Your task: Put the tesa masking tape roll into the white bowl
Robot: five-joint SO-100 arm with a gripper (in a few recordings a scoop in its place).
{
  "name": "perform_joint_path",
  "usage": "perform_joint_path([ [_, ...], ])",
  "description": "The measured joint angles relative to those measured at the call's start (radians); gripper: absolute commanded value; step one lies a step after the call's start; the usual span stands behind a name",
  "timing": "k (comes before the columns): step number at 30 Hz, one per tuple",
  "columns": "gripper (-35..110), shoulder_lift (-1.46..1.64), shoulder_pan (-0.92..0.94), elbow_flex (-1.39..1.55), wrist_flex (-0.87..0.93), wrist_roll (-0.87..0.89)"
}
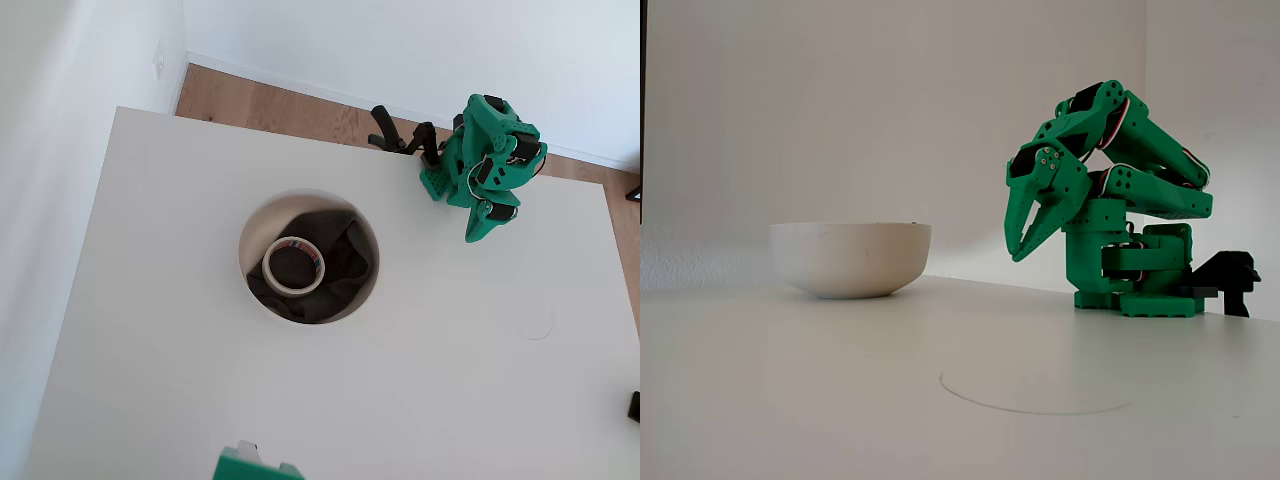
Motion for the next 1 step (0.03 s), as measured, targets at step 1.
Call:
perform_joint_path([
  [1,-8,0.0,0.0,0.0,0.0,0.0],
])
